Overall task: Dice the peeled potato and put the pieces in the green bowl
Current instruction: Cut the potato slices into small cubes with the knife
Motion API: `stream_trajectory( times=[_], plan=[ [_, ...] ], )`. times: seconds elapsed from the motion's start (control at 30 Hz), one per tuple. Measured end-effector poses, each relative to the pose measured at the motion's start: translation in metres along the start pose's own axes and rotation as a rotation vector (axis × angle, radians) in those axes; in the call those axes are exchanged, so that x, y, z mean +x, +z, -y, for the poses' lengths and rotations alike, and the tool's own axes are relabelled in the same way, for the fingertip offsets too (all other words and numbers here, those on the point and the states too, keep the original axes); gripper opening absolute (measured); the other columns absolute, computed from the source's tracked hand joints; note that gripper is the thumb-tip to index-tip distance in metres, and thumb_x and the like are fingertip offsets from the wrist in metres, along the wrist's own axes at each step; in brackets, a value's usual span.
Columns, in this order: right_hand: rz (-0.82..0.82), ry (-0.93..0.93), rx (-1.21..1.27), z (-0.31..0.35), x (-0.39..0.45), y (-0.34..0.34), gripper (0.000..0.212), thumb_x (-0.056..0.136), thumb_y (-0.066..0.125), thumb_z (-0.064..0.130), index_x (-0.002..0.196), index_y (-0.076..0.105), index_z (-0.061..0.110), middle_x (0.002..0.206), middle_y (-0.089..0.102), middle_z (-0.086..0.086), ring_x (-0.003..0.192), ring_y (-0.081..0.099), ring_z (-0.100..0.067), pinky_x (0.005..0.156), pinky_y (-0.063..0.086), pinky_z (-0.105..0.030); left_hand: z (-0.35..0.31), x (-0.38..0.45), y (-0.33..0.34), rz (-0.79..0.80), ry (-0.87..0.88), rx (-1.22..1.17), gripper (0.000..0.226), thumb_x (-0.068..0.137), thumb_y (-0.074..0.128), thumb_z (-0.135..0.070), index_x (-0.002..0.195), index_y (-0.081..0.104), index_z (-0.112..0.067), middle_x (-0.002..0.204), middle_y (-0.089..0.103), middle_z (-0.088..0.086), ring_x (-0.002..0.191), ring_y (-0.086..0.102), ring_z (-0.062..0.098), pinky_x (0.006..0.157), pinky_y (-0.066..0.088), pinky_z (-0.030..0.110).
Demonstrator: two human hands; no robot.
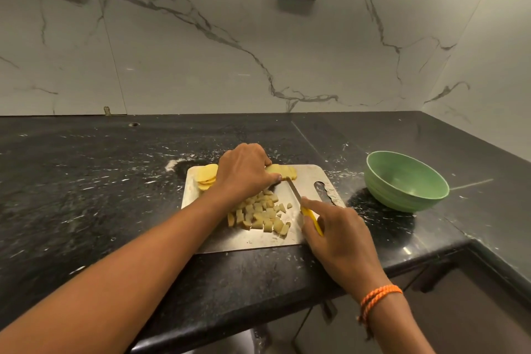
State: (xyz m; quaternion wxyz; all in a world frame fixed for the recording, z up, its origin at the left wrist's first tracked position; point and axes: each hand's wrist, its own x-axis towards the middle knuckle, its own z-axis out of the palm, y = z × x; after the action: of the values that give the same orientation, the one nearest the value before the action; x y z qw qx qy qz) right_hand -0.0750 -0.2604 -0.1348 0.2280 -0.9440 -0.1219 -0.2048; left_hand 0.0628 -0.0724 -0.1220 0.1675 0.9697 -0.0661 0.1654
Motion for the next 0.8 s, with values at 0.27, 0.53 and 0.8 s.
stream_trajectory(
  times=[0.27,0.53,0.8],
  plan=[
    [-0.117,-0.012,0.026,0.007,0.031,0.011,0.041,0.095,0.061,0.029,0.136,0.062,0.032,0.06,0.057,0.006,0.058,0.053,-0.015,0.056,0.046,-0.035,0.007,0.003,-0.008,0.077,0.019,-0.016,0.054,0.082,0.08,-0.066,0.123,0.079,-0.03,0.107,0.079,-0.008,0.088,0.066,0.017,0.073,0.053,0.031],
    [-0.073,-0.028,-0.045,0.005,0.057,0.03,0.035,0.095,0.053,0.033,0.129,0.061,0.03,0.07,0.067,-0.005,0.067,0.062,-0.028,0.06,0.054,-0.043,0.008,0.004,-0.006,0.057,0.045,-0.013,0.055,0.083,0.078,-0.067,0.123,0.078,-0.03,0.113,0.077,-0.008,0.096,0.067,0.018,0.072,0.051,0.031],
    [0.02,-0.045,-0.063,0.005,0.056,0.031,0.033,0.096,0.053,0.032,0.125,0.066,0.022,0.074,0.068,-0.006,0.069,0.061,-0.029,0.062,0.053,-0.043,0.005,0.0,-0.007,0.05,0.037,-0.01,0.052,0.083,0.078,-0.067,0.12,0.08,-0.03,0.106,0.079,-0.007,0.092,0.068,0.019,0.073,0.057,0.032]
  ],
)
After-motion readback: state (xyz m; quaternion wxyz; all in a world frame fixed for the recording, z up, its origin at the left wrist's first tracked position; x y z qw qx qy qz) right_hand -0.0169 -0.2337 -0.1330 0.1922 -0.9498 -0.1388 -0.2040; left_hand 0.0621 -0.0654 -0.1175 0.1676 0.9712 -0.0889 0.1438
